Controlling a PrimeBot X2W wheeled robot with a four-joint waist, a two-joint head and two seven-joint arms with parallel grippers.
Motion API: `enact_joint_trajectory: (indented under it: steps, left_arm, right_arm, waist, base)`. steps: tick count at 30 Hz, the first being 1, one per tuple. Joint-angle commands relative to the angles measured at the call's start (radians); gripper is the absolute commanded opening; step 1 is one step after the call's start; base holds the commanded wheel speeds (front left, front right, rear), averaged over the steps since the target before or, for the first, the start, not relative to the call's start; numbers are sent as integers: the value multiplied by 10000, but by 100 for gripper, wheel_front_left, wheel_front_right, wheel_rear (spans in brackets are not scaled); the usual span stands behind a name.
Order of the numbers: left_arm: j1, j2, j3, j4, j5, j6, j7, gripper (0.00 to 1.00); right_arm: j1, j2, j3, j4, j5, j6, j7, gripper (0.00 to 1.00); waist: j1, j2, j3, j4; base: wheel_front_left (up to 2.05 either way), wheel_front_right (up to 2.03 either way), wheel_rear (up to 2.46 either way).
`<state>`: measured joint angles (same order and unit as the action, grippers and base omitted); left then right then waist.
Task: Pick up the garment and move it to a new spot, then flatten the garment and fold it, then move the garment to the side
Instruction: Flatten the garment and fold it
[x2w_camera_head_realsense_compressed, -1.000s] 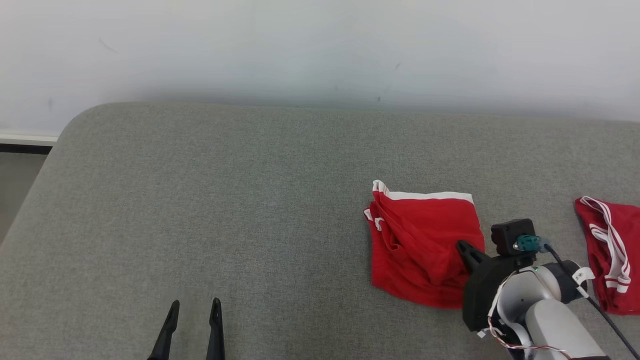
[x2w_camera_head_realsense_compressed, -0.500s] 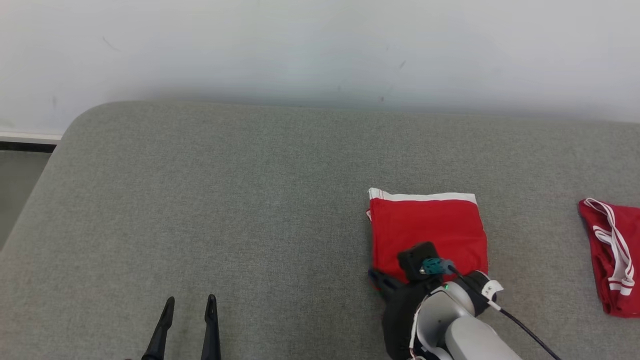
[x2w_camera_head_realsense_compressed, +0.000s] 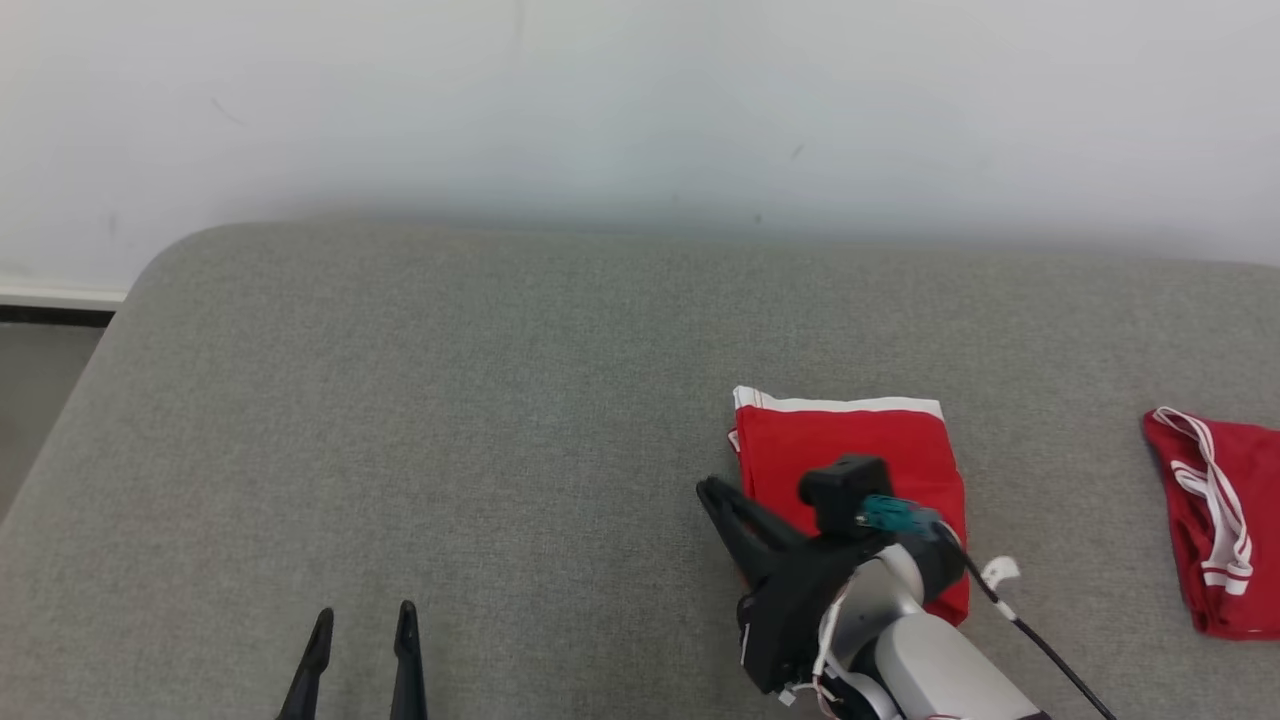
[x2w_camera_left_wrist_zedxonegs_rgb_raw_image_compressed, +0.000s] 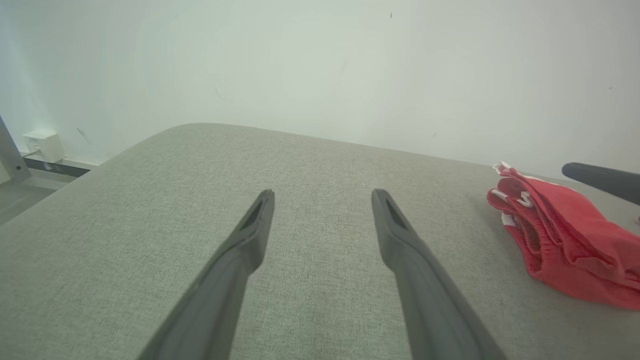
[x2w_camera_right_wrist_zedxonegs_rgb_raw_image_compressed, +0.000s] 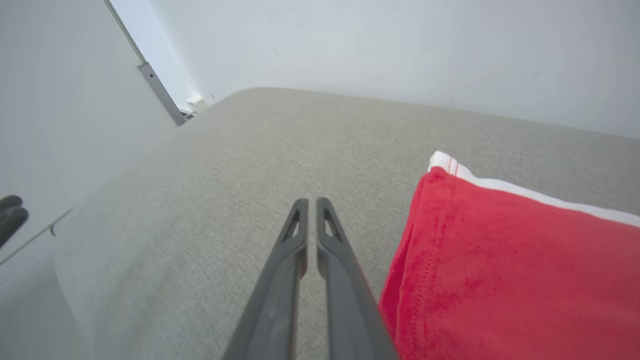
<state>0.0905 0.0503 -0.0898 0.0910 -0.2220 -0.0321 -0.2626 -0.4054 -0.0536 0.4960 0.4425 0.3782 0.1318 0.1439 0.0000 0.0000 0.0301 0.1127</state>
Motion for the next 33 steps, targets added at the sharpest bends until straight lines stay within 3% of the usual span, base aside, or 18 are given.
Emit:
enact_joint_trajectory:
  steps: [1,2,9,18,33]
  left_arm:
    - [148,2,82,-35,4,49,-26,100]
    - [166,2,133,-51,8,45,-26,100]
    - [303,-1,514,-96,136,29,-26,100]
    - [-177,0,833,169,266,-116,-26,100]
    - [-120,39,1296,827,713,-461,-26,100]
  right_arm:
    - [241,16,-158,-193,32,-24,-247,78]
    - [343,9,-398,-341,46,-24,-453,100]
    - [1312,-198,-2019,-1798,-566,-24,-1497,100]
    - [2592,-798,-3813,-2887,-1225,-24,-1385,100]
    - [3563,-1251,-3802,-2455,-1024,-24,-1609,100]
  waist:
    - [0,0,-167,-146]
    - [0,0,-221,-197]
    - [0,0,-586,-651]
    - [0,0,-849,-1179]
    - [0,0,-1115,-1785]
  base:
    - [0,0,0]
    - [0,0,0]
    - [0,0,0]
    - [0,0,0]
    - [0,0,0]
